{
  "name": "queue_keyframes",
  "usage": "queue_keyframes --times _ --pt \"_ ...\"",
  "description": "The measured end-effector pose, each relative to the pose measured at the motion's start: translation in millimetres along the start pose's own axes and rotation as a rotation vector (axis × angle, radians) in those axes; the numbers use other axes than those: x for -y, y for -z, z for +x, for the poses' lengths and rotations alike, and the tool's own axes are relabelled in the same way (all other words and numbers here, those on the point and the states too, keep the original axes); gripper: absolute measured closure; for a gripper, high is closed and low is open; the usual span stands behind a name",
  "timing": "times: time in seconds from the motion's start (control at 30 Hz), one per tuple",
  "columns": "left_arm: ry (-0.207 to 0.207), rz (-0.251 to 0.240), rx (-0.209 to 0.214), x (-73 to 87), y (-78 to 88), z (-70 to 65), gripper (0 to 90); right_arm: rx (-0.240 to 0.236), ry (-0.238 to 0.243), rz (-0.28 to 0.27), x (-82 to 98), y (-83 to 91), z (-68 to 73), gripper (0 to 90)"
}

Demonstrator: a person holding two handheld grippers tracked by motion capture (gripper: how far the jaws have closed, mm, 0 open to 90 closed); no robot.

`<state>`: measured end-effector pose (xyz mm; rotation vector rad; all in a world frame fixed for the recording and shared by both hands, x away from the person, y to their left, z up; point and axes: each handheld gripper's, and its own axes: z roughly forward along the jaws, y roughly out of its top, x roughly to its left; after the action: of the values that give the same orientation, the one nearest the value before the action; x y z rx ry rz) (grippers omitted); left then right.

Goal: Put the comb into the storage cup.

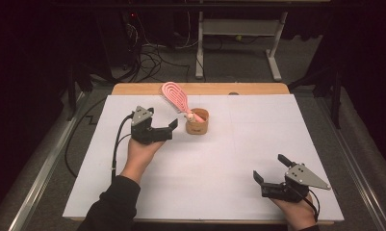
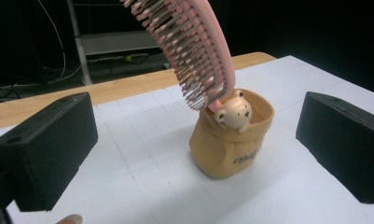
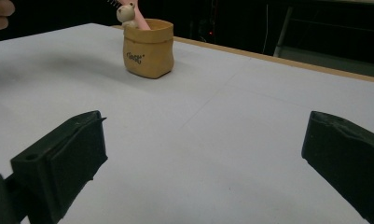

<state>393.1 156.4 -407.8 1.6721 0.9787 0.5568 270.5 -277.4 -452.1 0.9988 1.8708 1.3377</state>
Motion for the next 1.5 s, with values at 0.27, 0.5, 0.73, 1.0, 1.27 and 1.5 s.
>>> queue_keyframes --times 0.27,0.5,0.73,1.0,1.27,1.5 --pt "-0.02 0.0 0.006 16.0 33.1 -4.3 0.0 0.002 0.004 0.001 -0.4 0.4 0.7 0.2" --pt "-0.018 0.004 0.041 40.0 61.7 -7.3 0.0 0.005 0.006 0.004 0.4 0.3 0.4 0.2" --pt "-0.048 0.024 0.053 59.5 88.3 -5.3 0.0 0.012 0.004 0.015 2.2 -0.1 -0.4 0.2" --pt "-0.082 -0.027 0.041 78.0 119.7 -6.4 0.0 0.03 -0.007 0.016 3.5 2.4 -1.7 0.2" --pt "-0.074 -0.021 0.064 82.2 123.5 1.2 0.0 0.066 -0.042 -0.006 2.5 12.0 -5.2 0.1" --pt "-0.095 -0.016 0.062 82.4 119.3 -4.1 0.0 0.064 -0.04 -0.009 2.3 14.0 -3.9 0.2"
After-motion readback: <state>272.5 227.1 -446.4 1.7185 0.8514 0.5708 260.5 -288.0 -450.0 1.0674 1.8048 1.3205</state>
